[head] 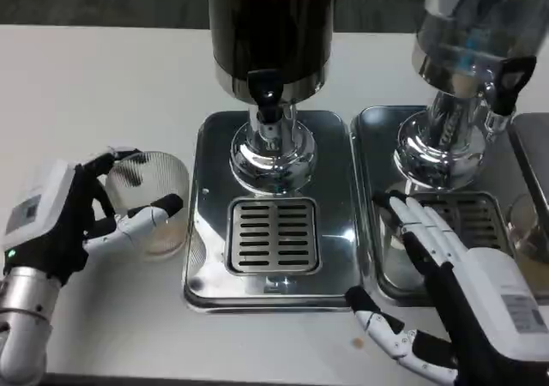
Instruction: Grasp the cup under the faucet to collect the drink, then remove the cup.
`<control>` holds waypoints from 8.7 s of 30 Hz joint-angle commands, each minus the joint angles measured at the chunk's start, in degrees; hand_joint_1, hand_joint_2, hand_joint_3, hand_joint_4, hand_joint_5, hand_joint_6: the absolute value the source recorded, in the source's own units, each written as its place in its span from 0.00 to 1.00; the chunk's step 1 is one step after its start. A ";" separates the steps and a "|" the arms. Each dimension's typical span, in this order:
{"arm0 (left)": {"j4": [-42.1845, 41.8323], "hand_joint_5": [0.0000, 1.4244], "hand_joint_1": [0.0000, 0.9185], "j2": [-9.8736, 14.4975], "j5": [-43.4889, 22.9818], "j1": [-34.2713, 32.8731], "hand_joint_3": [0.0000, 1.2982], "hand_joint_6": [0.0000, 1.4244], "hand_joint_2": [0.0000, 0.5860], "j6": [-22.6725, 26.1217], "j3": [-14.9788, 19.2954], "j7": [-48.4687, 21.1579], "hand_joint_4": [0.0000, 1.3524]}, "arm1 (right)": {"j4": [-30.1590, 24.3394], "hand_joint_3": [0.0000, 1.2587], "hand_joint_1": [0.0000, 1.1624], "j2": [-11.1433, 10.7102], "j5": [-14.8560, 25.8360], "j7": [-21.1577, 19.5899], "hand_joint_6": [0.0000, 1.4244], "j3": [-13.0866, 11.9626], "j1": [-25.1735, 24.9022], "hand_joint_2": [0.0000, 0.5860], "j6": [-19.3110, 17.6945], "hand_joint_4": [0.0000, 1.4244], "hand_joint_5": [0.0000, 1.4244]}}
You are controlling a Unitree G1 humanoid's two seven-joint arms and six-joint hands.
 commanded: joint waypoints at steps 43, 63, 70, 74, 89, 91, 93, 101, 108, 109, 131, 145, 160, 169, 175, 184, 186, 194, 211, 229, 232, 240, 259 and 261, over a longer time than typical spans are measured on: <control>-4.85 0.67 0.35 2.58 1.94 1.92 0.43 0.88 0.21 -7.95 2.59 7.27 0.48 | -0.63 0.08 0.34 -0.13 2.12 0.66 0.19 0.13 0.64 0.55 -0.91 0.04 0.04; -6.98 0.69 0.36 -0.71 1.66 0.80 0.45 0.90 0.19 -10.21 2.08 3.08 0.50 | -0.93 0.08 0.33 0.48 2.49 0.69 0.20 0.02 1.08 0.55 -0.77 0.04 0.04; -7.19 0.69 0.35 -2.35 2.11 0.57 0.45 0.90 0.20 -10.00 1.72 1.92 0.50 | -1.35 0.08 0.32 0.66 2.42 0.65 0.21 -0.15 1.83 0.55 -1.00 0.05 0.05; -7.22 0.69 0.35 -3.16 2.20 0.34 0.45 0.90 0.20 -9.72 1.55 1.58 0.50 | -1.61 0.08 0.32 0.71 2.58 0.75 0.21 -0.18 2.21 0.55 -1.03 0.05 0.05; -6.46 0.69 0.35 -6.16 2.69 -1.35 0.46 0.90 0.20 -8.77 0.63 0.54 0.50 | -2.18 0.09 0.32 1.11 2.27 0.08 0.22 -0.26 3.19 0.58 -1.05 0.06 0.05; -6.12 0.69 0.35 -6.72 2.80 -1.73 0.46 0.90 0.20 -8.37 0.48 0.29 0.50 | -2.22 0.09 0.32 1.24 2.19 -0.03 0.22 -0.19 3.32 0.59 -1.05 0.06 0.05; -5.62 0.69 0.35 -7.39 2.83 -2.19 0.46 0.90 0.20 -7.79 0.16 -0.04 0.50 | -2.35 0.09 0.32 1.36 2.12 -0.06 0.22 -0.12 3.60 0.60 -0.98 0.06 0.06; -4.30 0.69 0.35 -9.06 2.51 -3.45 0.46 0.90 0.19 -6.26 -0.72 -0.92 0.50 | -2.85 0.09 0.32 1.46 2.02 0.14 0.22 -0.23 4.00 0.61 -0.78 0.06 0.06; -4.13 0.70 0.34 -10.13 2.60 -3.91 0.46 0.90 0.19 -5.87 -1.07 -1.58 0.50 | -2.93 0.09 0.33 1.66 2.07 0.05 0.22 -0.24 4.18 0.62 -0.72 0.06 0.06; -4.16 0.70 0.34 -10.22 2.63 -3.93 0.46 0.90 0.19 -5.89 -1.12 -1.63 0.50 | -2.95 0.09 0.33 1.68 2.18 0.12 0.22 -0.23 4.23 0.62 -0.75 0.06 0.06; -1.70 0.67 0.26 -10.47 2.71 -4.61 0.43 0.87 0.19 -2.95 -2.42 -3.24 0.48 | -3.45 0.09 0.32 3.28 1.23 0.87 0.24 1.13 3.52 0.66 0.40 0.07 0.06; -1.23 0.49 0.08 -9.72 2.65 -4.83 0.28 0.67 0.12 -1.86 -2.83 -4.58 0.34 | -3.24 0.09 0.32 3.84 0.28 0.83 0.24 1.66 2.55 0.67 0.78 0.07 0.07; -1.69 0.34 0.02 -8.91 1.70 -4.19 0.10 0.53 0.11 -3.17 -2.37 -6.08 0.20 | -2.69 0.10 0.32 3.51 0.24 1.36 0.25 2.11 1.40 0.66 0.80 0.07 0.07; -4.49 0.30 0.00 -6.00 0.54 -1.81 0.00 0.49 0.09 -8.79 0.41 -4.22 0.15 | -1.85 0.10 0.31 3.45 0.67 1.08 0.24 2.01 0.57 0.63 0.52 0.07 0.07; -6.98 0.31 0.00 -2.71 -2.01 1.15 0.06 0.49 0.11 -13.37 3.71 -5.31 0.17 | -1.24 0.10 0.30 3.75 0.71 0.69 0.24 2.25 0.26 0.57 0.38 0.06 0.06; -11.02 0.34 0.00 0.82 -11.23 6.33 0.26 0.44 0.20 -18.79 10.19 -13.02 0.29 | -0.61 0.09 0.29 4.06 0.84 0.16 0.21 2.48 -0.14 0.52 0.18 0.05 0.06; -12.09 0.24 0.00 1.57 -17.41 7.34 0.26 0.29 0.20 -20.72 12.25 -18.62 0.26 | -0.56 0.09 0.29 4.08 0.95 0.14 0.20 2.51 -0.08 0.52 0.08 0.05 0.06; -23.96 0.11 0.00 0.88 -57.26 6.78 0.18 0.14 0.16 -4.21 19.74 -65.83 0.13 | 0.00 0.09 0.29 4.36 1.68 0.10 0.20 2.47 -0.48 0.47 -0.20 0.05 0.06; -31.49 0.07 0.00 1.93 -66.57 -5.17 0.10 0.08 0.14 44.01 25.67 -103.04 0.03 | 1.89 0.09 0.28 5.58 2.99 -0.37 0.19 2.44 -1.21 0.42 -0.21 0.05 0.05; -29.29 0.10 0.00 0.44 -62.16 -12.23 0.14 0.09 0.16 51.79 27.50 -105.68 0.06 | 2.85 0.09 0.27 6.59 3.79 -0.88 0.18 3.20 -1.37 0.42 -0.12 0.05 0.05; -28.98 0.10 0.00 -0.22 -61.43 -12.64 0.14 0.09 0.16 51.81 27.36 -105.92 0.06 | 2.97 0.09 0.27 6.58 3.79 -1.00 0.18 3.22 -1.47 0.42 -0.18 0.05 0.05; -27.97 0.10 0.00 -1.63 -59.95 -13.61 0.14 0.09 0.17 51.48 27.48 -106.30 0.06 | 3.25 0.09 0.27 6.62 4.23 -1.43 0.18 3.10 -1.07 0.42 -0.38 0.05 0.05; -32.22 0.09 0.00 -4.46 -58.17 -12.51 0.14 0.09 0.17 51.17 26.88 -104.75 0.06 | 4.06 0.09 0.25 4.63 7.57 -0.65 0.18 1.06 -0.67 0.41 -2.19 0.05 0.06; -32.56 0.09 0.00 -4.51 -57.95 -12.59 0.14 0.09 0.17 50.72 26.88 -104.79 0.06 | 4.16 0.09 0.25 4.70 7.85 -0.64 0.18 1.02 -0.65 0.40 -2.18 0.05 0.06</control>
